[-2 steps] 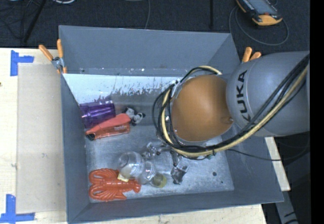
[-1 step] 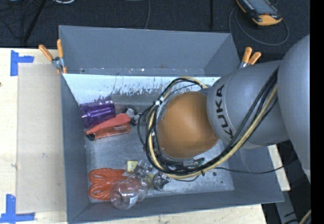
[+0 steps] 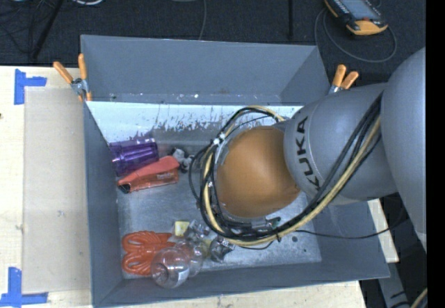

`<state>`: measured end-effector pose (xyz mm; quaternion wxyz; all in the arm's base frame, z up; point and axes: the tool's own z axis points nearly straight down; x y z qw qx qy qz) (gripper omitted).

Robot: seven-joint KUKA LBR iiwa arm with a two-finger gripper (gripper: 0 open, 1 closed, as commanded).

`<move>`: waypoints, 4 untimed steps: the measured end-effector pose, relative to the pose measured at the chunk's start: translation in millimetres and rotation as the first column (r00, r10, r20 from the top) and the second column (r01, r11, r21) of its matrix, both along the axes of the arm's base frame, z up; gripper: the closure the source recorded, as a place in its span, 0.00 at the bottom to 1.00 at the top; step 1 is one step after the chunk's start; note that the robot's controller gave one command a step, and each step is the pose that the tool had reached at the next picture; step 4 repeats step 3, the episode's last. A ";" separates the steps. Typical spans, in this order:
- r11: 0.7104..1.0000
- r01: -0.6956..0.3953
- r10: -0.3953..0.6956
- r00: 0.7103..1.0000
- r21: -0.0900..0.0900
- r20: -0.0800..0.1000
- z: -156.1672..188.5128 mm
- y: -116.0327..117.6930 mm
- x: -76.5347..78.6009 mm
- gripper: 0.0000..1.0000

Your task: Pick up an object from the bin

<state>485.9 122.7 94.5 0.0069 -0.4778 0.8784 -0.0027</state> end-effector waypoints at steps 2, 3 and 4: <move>1.000 0.004 -0.004 1.000 0.000 -0.012 77.6 -3.0 -4.4 1.00; 1.000 0.026 -0.026 0.999 -0.002 -0.021 109.9 1.4 3.3 1.00; 1.000 0.026 -0.026 0.999 -0.002 -0.021 109.9 1.4 3.3 1.00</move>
Offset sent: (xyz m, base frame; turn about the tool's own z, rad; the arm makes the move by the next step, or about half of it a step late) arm -0.0103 -0.0087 0.0595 0.0046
